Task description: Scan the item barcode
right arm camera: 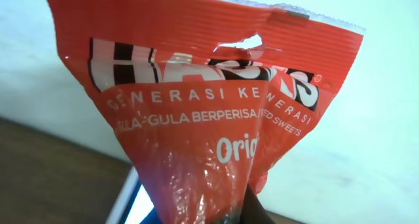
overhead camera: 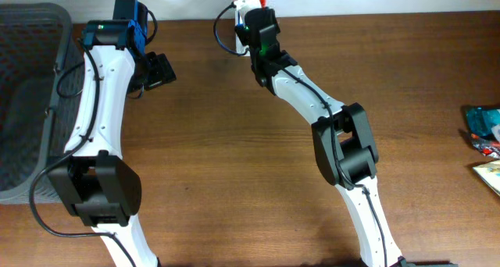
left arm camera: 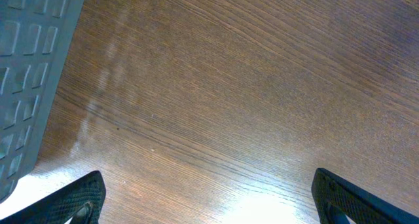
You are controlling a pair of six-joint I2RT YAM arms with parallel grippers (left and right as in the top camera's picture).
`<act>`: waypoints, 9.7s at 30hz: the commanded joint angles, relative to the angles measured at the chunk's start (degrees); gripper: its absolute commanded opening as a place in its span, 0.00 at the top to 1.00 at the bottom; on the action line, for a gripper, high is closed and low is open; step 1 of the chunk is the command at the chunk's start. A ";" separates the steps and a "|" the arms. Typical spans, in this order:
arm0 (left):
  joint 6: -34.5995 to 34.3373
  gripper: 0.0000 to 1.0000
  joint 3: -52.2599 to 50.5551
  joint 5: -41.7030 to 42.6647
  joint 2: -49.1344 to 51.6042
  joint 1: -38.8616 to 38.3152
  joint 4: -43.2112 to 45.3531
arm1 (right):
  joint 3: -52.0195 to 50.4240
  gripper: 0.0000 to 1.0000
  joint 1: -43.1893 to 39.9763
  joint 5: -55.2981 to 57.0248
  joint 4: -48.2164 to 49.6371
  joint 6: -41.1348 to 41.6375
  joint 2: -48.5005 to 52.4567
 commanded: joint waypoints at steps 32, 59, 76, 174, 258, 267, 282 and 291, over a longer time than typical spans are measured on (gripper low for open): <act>0.55 0.01 0.09 -0.42 -0.11 -0.04 0.07 | 0.87 0.54 -65.05 8.66 -76.37 33.05 -15.10; 0.55 0.01 0.09 -0.42 -0.11 -0.04 0.07 | -34.82 0.01 -34.97 -18.49 -74.60 30.88 -79.69; 0.55 0.01 0.09 -0.42 -0.11 -0.04 0.07 | -52.48 0.01 -28.87 -22.64 -77.68 30.86 -76.39; 0.59 0.01 -0.02 0.13 -4.83 -0.35 -0.24 | -117.20 0.02 -28.98 -22.80 -17.20 11.76 -142.90; 27.30 0.01 -116.61 7.61 -117.04 -0.31 73.22 | -117.20 0.02 -28.98 -22.80 -17.20 11.74 -142.90; 27.30 0.01 -116.61 7.61 -117.02 -0.31 73.22 | -117.20 0.01 -28.98 -22.80 -17.20 11.74 -142.90; 27.30 0.01 -116.61 7.61 -117.02 -0.31 73.22 | -117.20 0.02 -28.98 -22.80 -17.20 11.76 -142.90; 27.30 0.01 -116.61 7.61 -117.02 -0.31 73.22 | -117.20 0.02 -28.98 -22.80 -17.20 11.76 -142.90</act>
